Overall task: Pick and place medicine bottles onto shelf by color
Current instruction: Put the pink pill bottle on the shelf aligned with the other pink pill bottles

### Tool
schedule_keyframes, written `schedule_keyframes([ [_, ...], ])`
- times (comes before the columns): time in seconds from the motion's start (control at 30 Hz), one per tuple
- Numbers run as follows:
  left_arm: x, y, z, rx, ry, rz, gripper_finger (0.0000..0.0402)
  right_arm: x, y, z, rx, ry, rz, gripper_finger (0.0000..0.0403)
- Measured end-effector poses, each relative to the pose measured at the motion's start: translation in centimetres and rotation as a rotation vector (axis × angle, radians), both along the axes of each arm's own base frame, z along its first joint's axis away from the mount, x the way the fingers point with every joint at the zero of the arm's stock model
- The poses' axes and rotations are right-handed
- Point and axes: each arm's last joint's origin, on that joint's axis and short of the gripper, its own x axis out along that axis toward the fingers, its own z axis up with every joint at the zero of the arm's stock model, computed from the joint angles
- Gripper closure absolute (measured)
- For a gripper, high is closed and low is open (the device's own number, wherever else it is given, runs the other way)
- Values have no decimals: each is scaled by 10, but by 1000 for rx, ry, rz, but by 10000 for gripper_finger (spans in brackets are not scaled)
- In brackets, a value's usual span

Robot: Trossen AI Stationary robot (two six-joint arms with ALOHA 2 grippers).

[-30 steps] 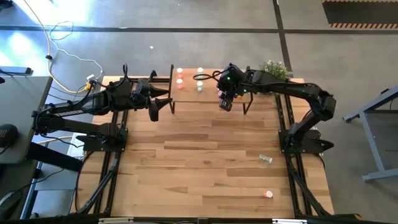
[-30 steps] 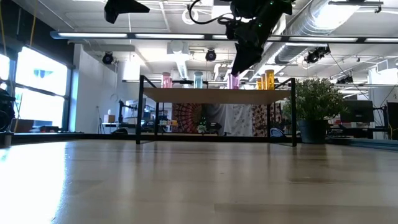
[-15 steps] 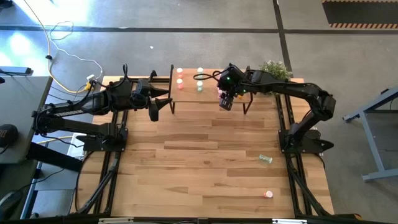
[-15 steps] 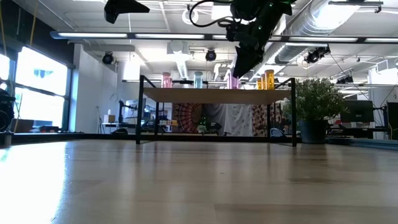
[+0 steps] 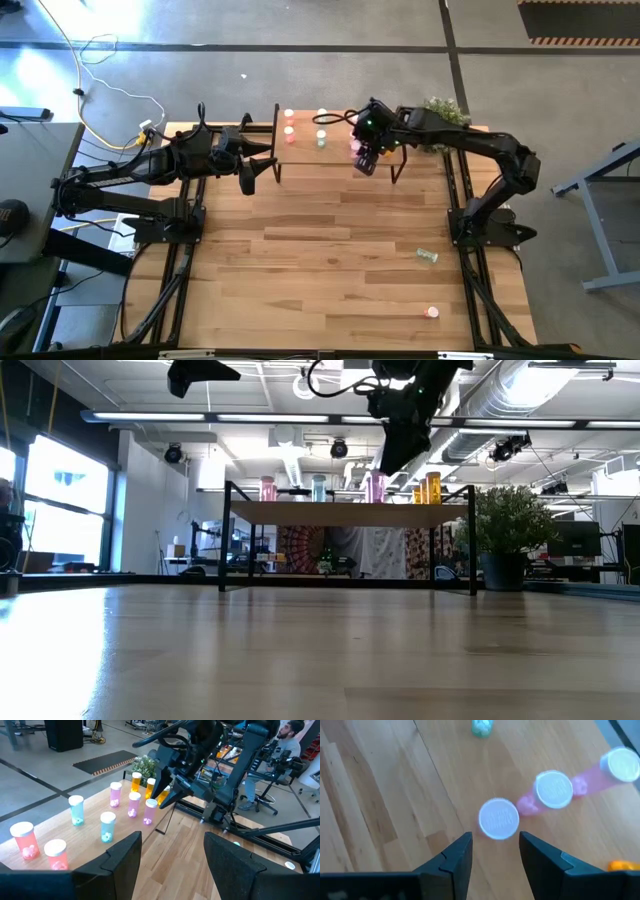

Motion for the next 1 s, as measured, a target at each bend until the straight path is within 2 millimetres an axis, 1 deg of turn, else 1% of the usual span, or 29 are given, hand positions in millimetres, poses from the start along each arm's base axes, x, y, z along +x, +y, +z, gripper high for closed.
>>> schedule_keyframes([
  [0.17, 0, 0, 0, 0, -1, 0, 197, -4, 2, 7, 63, 15, -53, 249],
  [0.27, 0, 0, 0, 0, -1, 0, 197, -7, 5, 16, 135, -1, -116, 249],
  [0.37, 0, 0, 0, 3, 0, -1, 197, -7, 13, 26, 196, -21, -166, 249],
  [0.47, 1, 0, 0, 12, 8, -12, 197, -7, 30, 33, 221, -28, -154, 249],
  [0.6, 1, -1, 0, 5, 6, -48, 197, -10, 57, 38, 252, -11, -123, 249],
  [0.77, 2, -2, 0, -6, 2, -93, 197, -12, 91, 46, 274, -34, -136, 249],
  [0.9, 2, -2, 0, -6, 2, -93, 197, -14, 116, 43, 310, 15, -195, 249],
  [1.0, 2, -2, 0, -6, 2, -94, 197, -15, 137, 31, 350, 52, -239, 249],
])
